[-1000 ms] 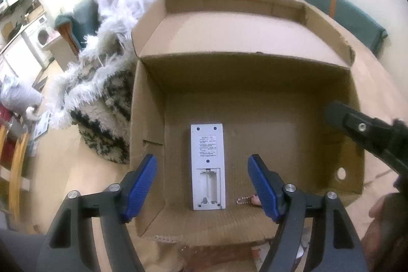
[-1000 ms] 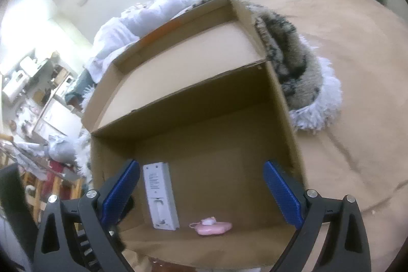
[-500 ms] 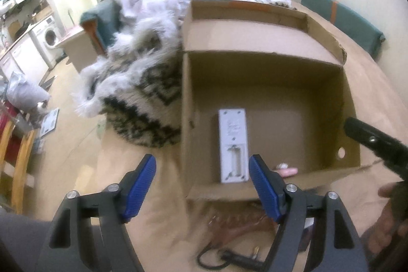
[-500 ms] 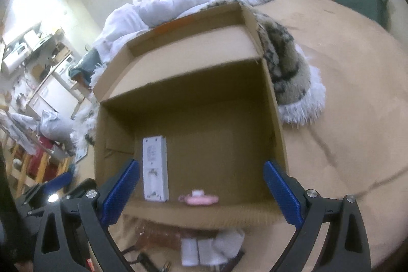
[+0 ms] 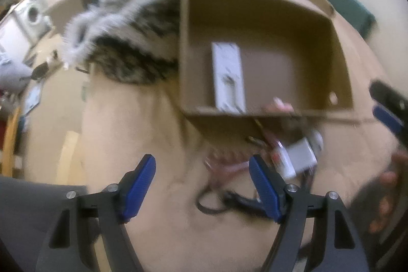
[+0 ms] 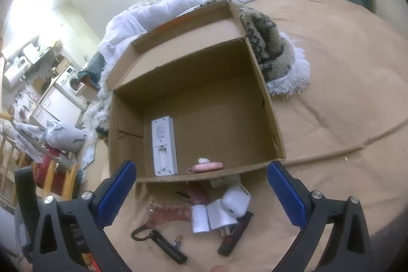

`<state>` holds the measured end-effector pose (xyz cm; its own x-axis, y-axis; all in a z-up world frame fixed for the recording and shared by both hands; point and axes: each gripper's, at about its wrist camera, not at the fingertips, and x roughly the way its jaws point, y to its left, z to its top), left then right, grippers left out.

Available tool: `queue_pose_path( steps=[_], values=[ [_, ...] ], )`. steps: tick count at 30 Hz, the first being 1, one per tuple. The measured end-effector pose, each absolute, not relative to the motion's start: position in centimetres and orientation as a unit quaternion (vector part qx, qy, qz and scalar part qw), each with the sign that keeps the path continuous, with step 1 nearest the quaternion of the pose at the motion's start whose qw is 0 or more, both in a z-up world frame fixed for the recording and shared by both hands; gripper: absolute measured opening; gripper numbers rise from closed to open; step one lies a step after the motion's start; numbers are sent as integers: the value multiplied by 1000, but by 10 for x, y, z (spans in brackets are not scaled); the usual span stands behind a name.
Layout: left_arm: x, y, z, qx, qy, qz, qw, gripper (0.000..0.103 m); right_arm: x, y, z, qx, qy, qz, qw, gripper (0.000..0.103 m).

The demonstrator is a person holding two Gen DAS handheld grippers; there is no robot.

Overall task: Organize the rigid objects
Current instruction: 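Withdraw both grippers from the box and move the left gripper to the black flashlight, then grasp the black flashlight with the left gripper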

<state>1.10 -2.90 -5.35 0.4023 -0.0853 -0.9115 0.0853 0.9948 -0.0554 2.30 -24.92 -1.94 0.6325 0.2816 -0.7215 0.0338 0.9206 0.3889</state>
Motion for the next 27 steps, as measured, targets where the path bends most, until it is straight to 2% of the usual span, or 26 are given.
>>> queue_pose_path(
  steps=[7, 11, 18, 27],
  values=[
    [-3, -67, -85, 36, 605, -148, 782, 73, 16, -247, -27, 165, 443, 70, 878, 103],
    [-6, -84, -108, 37, 648, -189, 737, 73, 16, -256, -33, 192, 450, 74, 869, 103],
    [-5, -109, -128, 71, 657, -205, 722, 77, 19, -256, -37, 206, 457, 77, 862, 103],
    [-11, -143, -151, 172, 648, -181, 720, 83, 22, -246, -36, 197, 454, 94, 864, 103]
  ],
)
